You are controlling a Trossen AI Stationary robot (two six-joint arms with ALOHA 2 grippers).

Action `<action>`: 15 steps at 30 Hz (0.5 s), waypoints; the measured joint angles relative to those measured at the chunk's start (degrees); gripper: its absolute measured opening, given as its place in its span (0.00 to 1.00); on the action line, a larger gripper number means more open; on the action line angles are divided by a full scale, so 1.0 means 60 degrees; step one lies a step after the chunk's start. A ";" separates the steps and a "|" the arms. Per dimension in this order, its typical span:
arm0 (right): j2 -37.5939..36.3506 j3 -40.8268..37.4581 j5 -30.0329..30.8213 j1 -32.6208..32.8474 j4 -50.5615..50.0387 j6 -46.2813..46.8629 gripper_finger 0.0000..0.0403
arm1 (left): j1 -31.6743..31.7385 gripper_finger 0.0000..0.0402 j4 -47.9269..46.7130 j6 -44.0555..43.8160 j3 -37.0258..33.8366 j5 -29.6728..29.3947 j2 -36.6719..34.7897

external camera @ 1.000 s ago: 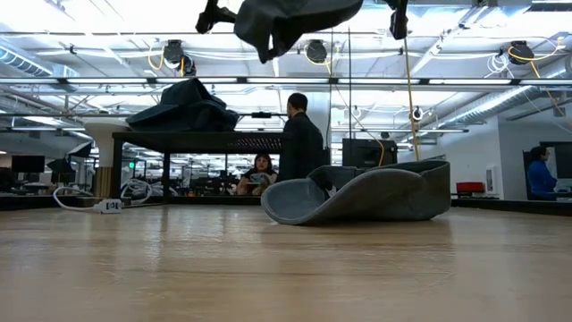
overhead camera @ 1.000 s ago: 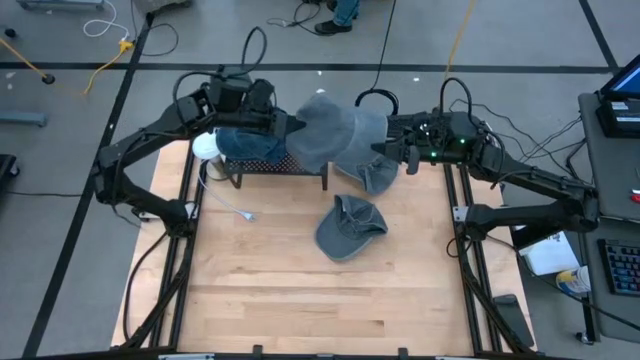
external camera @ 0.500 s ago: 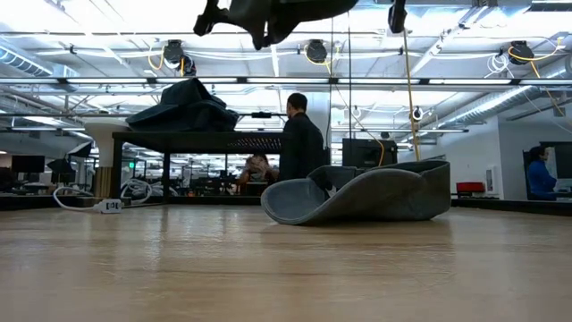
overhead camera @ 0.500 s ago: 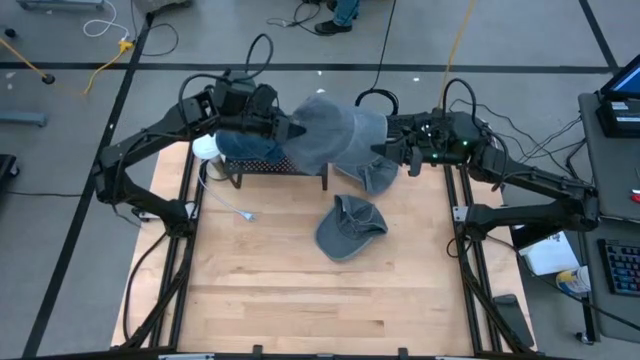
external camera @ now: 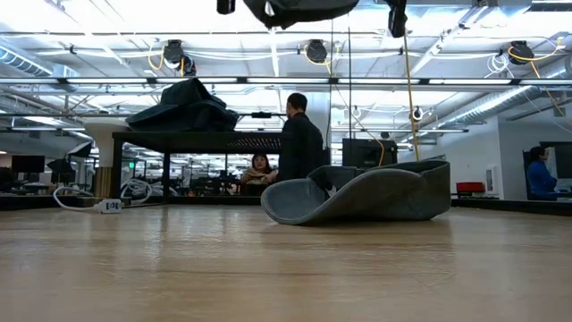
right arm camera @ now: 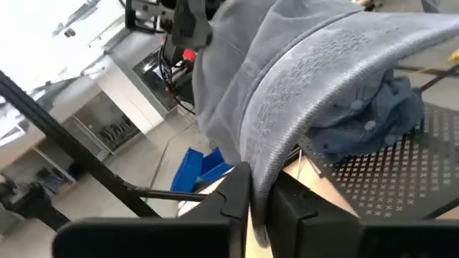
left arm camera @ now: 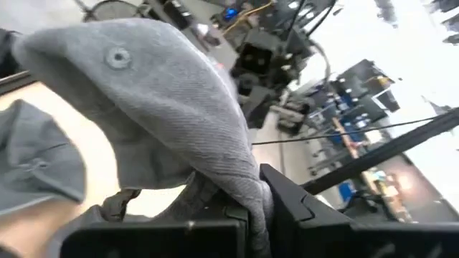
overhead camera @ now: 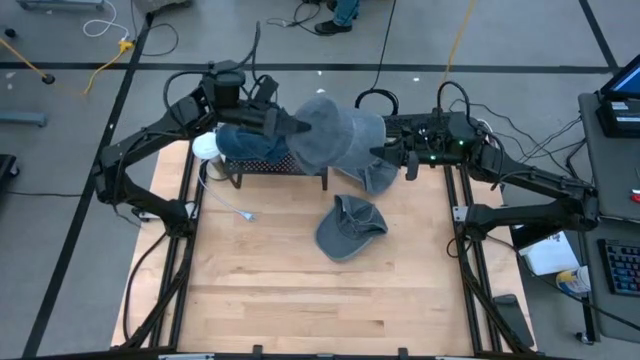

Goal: Pick & Place hat
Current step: Put the bottom left gray cap on the shelf

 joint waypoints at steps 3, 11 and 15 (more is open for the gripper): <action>0.0003 0.0000 -0.0390 -0.0004 -0.0220 -0.0455 0.14 | 0.0109 0.04 0.0217 -0.0211 0.0000 0.0156 0.0000; -0.0114 0.0000 -0.0459 -0.0004 -0.3260 -0.1022 0.35 | 0.1107 0.04 0.0282 0.0093 0.0000 0.0809 0.0000; -0.0295 0.0000 -0.0464 0.0052 -0.4142 -0.1213 0.40 | 0.1699 0.04 0.0237 0.0702 0.0004 0.1219 0.0077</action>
